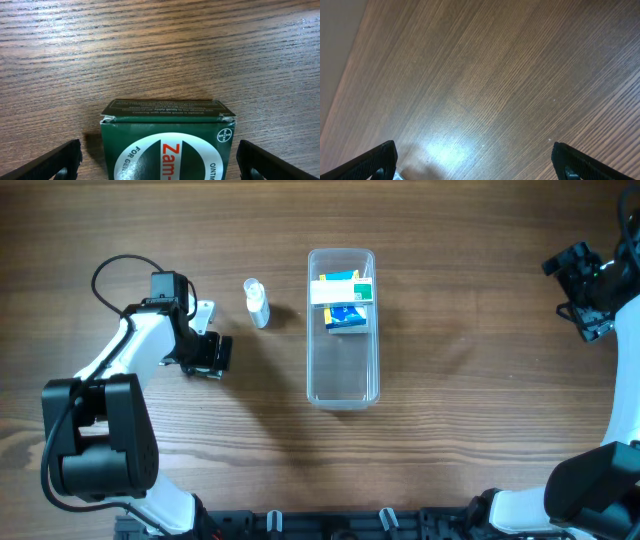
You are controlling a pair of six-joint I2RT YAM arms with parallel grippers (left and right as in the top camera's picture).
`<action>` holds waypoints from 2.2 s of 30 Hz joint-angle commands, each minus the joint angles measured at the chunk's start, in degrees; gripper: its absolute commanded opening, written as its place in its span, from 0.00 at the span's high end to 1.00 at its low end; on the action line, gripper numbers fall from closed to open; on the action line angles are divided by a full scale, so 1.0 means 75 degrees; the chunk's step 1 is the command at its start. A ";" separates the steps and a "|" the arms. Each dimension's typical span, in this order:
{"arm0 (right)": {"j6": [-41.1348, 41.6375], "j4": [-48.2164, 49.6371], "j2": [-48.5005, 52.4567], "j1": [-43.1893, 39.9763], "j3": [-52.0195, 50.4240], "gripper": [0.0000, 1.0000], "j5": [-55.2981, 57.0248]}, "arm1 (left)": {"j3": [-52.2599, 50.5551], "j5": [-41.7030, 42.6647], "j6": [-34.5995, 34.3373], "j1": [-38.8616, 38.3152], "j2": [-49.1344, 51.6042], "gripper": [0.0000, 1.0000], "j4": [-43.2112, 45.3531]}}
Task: Pack container
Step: 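Close the left gripper on the green Zam-Buk tin, then carry the Zam-Buk tin over the container and lower it in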
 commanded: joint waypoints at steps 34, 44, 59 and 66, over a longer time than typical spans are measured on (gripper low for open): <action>0.0099 0.0017 0.0099 -0.0009 -0.0020 0.00 0.0047 | 0.0423 -0.0102 -0.1716 -0.1230 -0.1137 0.33 -0.0434; 0.0096 0.0017 0.0099 -0.0009 -0.0020 0.00 0.0047 | 0.1425 -0.1460 -0.4278 -0.4642 -0.2923 0.29 -0.1201; 0.0099 0.0017 0.0099 -0.0009 -0.0020 0.00 0.0047 | 0.1411 -0.1067 -0.1233 -0.3089 0.0210 0.10 -0.2002; 0.0096 0.0017 0.0099 -0.0009 -0.0020 0.00 0.0047 | 0.1411 -0.0889 -0.1224 -0.3089 0.1239 0.09 -0.1585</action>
